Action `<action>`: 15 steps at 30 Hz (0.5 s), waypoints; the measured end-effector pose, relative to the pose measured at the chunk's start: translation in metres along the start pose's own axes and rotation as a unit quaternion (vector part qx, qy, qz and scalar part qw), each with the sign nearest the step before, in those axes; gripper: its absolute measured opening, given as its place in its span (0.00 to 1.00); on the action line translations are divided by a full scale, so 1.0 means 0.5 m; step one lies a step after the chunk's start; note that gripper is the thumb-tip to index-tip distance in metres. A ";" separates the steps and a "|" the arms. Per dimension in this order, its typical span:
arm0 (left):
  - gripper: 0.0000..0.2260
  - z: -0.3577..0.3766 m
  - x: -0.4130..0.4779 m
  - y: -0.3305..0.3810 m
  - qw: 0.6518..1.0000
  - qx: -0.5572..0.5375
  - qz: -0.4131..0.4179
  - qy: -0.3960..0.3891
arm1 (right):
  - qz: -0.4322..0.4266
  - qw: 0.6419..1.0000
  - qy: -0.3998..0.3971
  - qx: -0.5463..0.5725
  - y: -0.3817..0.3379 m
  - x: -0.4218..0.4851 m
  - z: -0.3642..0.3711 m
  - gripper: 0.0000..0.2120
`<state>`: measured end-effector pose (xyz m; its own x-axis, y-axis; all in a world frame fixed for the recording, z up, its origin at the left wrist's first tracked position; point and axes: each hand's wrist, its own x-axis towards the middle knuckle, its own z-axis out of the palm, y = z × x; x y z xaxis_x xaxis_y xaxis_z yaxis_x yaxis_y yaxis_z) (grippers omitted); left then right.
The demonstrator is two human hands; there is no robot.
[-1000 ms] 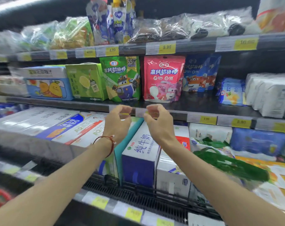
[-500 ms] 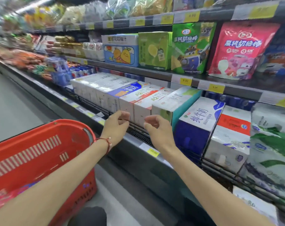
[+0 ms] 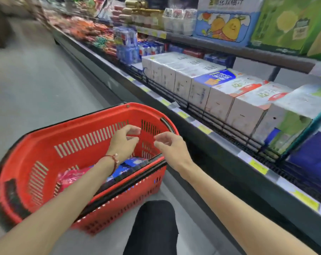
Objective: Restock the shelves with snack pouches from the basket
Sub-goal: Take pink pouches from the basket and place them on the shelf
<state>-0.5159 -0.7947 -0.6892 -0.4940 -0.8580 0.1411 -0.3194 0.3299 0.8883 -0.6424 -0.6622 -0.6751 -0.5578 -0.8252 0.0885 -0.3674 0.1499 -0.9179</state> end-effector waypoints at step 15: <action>0.14 -0.270 0.023 -0.398 0.940 0.194 -0.281 0.003 | 0.142 0.944 -0.277 -0.105 0.030 0.157 0.365 0.05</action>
<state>-0.3491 -0.9235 -0.8054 -0.1550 -0.9417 -0.2988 -0.7993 -0.0582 0.5981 -0.5558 -0.8241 -0.7524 -0.2018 -0.8850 -0.4195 -0.4328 0.4648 -0.7724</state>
